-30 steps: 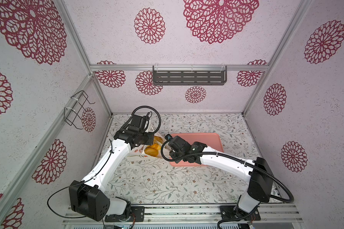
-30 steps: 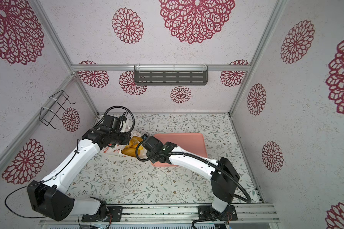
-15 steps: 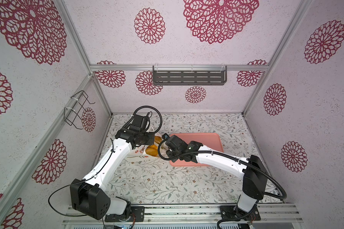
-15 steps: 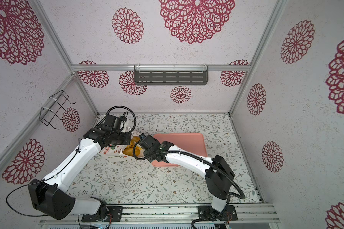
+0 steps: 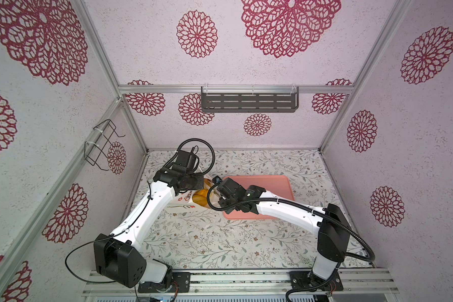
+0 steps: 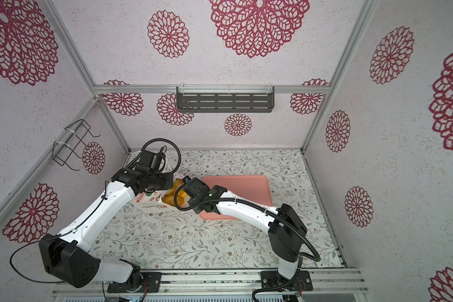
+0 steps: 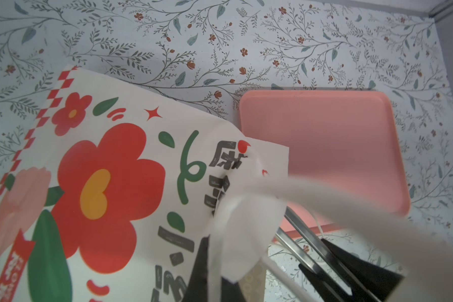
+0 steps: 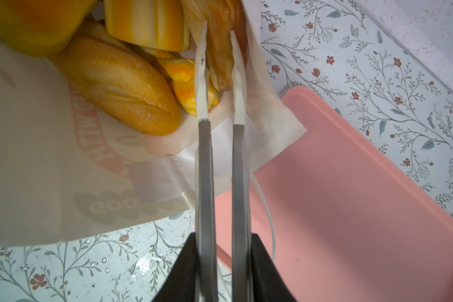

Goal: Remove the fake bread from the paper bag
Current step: 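Close the right gripper on a fake bread inside the bag, then pull the bread out of the bag with the right gripper over the tray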

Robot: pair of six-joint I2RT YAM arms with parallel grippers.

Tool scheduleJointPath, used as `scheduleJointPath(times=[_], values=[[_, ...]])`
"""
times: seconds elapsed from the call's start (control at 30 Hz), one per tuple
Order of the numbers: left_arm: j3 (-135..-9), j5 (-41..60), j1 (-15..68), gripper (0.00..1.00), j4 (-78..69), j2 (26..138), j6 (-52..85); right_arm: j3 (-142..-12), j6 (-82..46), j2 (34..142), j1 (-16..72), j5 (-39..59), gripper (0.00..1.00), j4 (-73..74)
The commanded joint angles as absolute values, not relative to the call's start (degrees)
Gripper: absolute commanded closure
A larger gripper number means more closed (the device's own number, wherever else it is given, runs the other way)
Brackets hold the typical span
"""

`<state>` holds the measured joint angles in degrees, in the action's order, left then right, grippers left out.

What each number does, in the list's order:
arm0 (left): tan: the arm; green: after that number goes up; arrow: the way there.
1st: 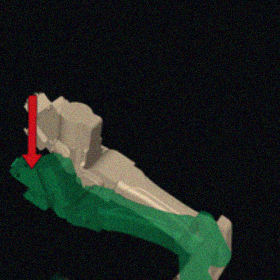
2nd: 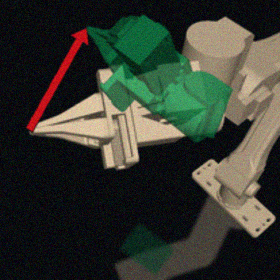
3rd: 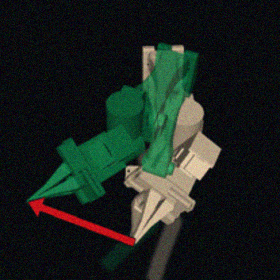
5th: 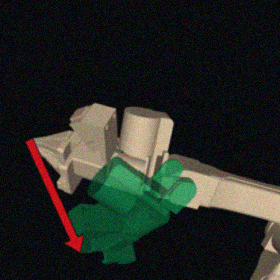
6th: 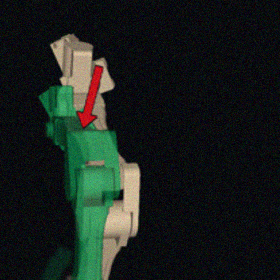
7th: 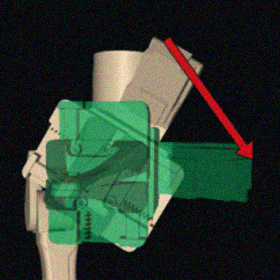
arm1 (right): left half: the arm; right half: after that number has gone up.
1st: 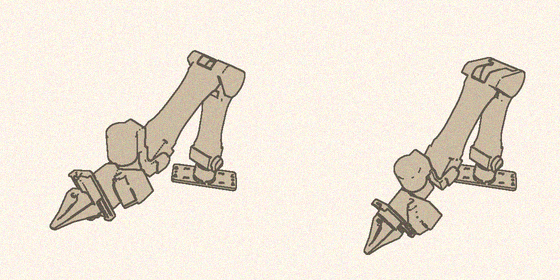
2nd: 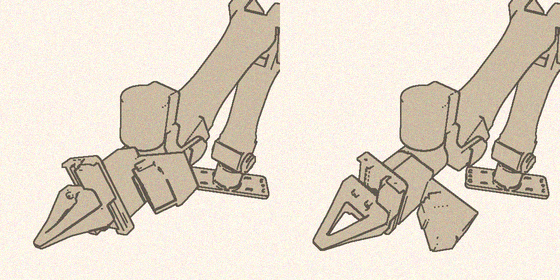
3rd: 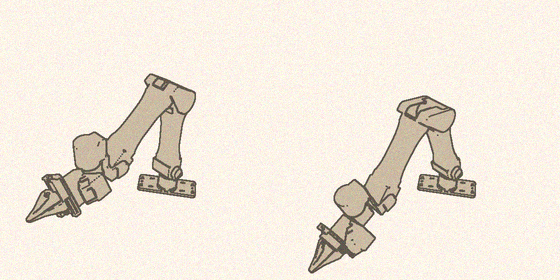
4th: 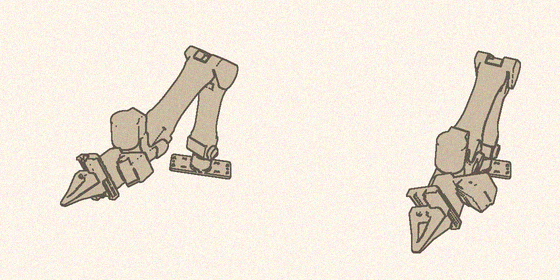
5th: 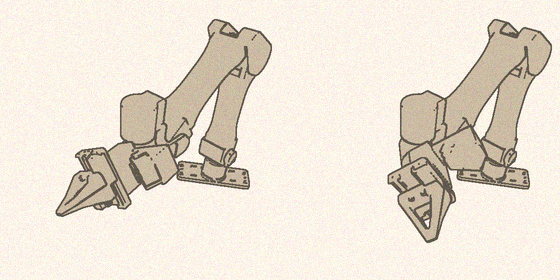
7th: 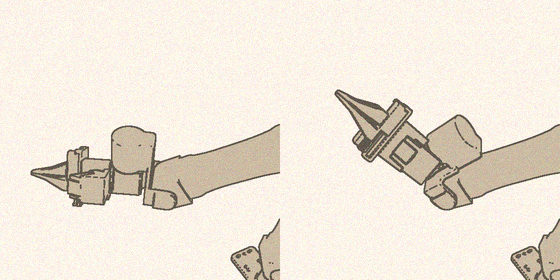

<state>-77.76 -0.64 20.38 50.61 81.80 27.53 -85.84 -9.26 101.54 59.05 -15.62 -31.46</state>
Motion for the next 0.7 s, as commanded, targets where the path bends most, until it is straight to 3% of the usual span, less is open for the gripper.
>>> scheduleJointPath(times=[0.0,0.43,0.67], values=[[-78.5,-1.8,20.8,1.0,50.9,82.6,38.0,-87.5,-11.1,97.8,60.4,-14.9,1.0,-33.8],[-75.6,-6.6,21.3,1.0,50.5,80.4,41.7,-74.7,-18.0,80.8,62.4,-13.1,1.0,-34.1],[-74.4,-7.3,21.2,1.0,50.2,79.1,42.0,-63.3,-23.2,68.0,58.1,-11.2,1.0,-30.3]])
